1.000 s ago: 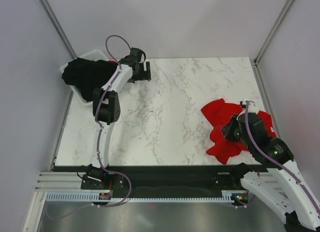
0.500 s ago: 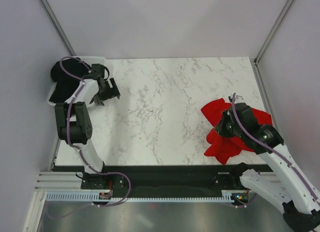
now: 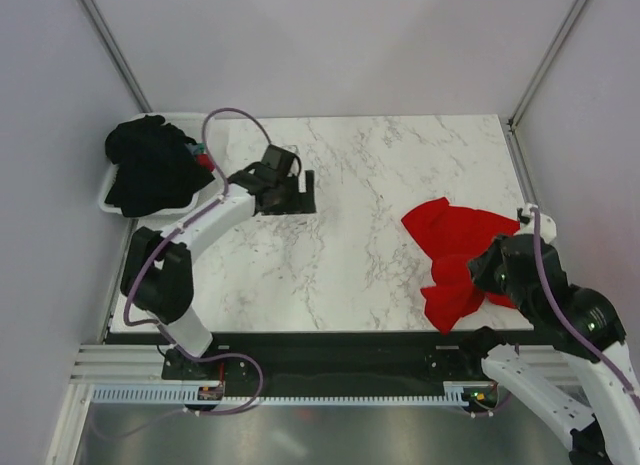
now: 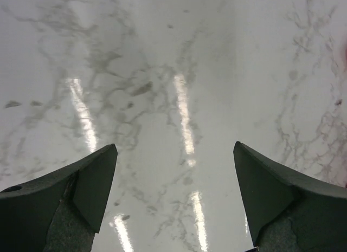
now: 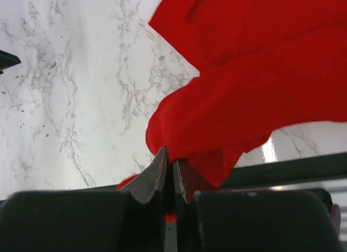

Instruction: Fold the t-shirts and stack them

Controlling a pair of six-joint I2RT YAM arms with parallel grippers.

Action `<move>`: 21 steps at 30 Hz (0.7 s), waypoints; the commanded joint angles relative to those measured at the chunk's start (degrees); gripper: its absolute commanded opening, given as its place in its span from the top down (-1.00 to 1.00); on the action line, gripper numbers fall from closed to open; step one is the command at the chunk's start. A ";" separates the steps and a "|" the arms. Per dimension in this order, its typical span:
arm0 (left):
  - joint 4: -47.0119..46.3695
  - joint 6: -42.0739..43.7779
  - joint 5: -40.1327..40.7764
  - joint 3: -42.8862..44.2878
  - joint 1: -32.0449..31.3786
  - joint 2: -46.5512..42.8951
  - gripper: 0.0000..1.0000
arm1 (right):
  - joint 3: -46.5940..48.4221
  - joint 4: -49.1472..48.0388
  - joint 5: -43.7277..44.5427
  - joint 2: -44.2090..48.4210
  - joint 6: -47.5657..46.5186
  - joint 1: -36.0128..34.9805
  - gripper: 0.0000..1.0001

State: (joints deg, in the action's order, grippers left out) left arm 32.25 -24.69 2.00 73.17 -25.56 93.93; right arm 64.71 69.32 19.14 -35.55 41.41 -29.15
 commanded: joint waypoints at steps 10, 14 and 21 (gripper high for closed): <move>-11.33 -7.65 -11.93 28.05 -21.54 32.79 -0.82 | -3.01 13.74 -0.05 11.56 5.53 -0.03 0.74; -11.86 -9.32 -12.46 34.92 -21.72 39.39 -0.84 | -3.01 13.65 -0.41 12.52 5.26 -0.12 0.75; -11.33 -12.39 -16.15 48.02 -21.81 50.29 -0.73 | -3.97 13.65 -0.07 12.79 4.65 -0.12 0.77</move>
State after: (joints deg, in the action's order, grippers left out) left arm 20.67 -33.32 -11.31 116.86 -47.46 140.20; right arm 61.19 77.28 19.07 -23.20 46.28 -29.15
